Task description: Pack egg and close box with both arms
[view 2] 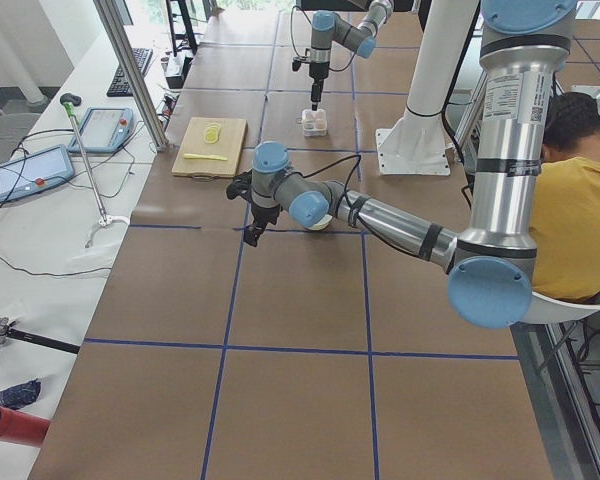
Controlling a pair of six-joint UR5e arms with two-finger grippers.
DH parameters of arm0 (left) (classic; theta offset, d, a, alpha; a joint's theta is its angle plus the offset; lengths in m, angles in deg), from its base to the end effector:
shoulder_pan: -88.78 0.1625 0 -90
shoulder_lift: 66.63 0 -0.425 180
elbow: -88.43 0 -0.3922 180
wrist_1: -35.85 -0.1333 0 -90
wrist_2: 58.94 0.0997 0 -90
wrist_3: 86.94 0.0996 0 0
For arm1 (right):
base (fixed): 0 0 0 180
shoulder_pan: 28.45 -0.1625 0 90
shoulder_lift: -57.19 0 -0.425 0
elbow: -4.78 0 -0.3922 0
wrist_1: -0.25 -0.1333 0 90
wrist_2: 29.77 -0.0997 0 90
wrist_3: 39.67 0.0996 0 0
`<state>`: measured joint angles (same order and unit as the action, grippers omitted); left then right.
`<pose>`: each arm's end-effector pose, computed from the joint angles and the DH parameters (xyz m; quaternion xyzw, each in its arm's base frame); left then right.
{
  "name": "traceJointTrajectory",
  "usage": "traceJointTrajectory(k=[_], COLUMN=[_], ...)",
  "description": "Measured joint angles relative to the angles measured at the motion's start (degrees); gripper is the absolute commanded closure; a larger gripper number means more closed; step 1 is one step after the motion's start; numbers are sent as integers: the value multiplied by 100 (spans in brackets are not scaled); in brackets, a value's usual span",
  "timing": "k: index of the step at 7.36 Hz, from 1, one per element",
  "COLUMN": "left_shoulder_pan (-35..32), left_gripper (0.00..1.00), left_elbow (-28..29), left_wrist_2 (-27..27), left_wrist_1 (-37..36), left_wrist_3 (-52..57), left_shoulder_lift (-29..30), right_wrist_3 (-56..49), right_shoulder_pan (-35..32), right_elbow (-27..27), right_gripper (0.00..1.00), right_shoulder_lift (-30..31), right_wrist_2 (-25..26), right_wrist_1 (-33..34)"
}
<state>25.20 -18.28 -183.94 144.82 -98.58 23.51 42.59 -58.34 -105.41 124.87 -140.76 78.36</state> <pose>0.1565 -0.4861 0.4816 0.1840 0.3661 0.2084 0.8881 -0.4578 -0.3757 0.2637 -0.0084 -0.4777 0.0863 0.8742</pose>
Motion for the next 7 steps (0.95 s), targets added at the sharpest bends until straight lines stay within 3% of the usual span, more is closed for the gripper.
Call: traceJointTrajectory(k=[3, 7], left_shoulder_pan=[-922, -2050], left_gripper=[1, 1], left_elbow=[178, 717], left_wrist_2=[-2, -15], left_wrist_1=[-8, -237], left_wrist_3=[937, 1929], left_shoulder_lift=[-524, -493], right_wrist_3=[-1203, -3739], right_shoulder_pan=[-689, -2699], right_elbow=[-89, -144], right_gripper=[0, 0], right_shoulder_lift=[758, 2035], right_wrist_2=[-300, -1729], right_wrist_1=[-56, -30])
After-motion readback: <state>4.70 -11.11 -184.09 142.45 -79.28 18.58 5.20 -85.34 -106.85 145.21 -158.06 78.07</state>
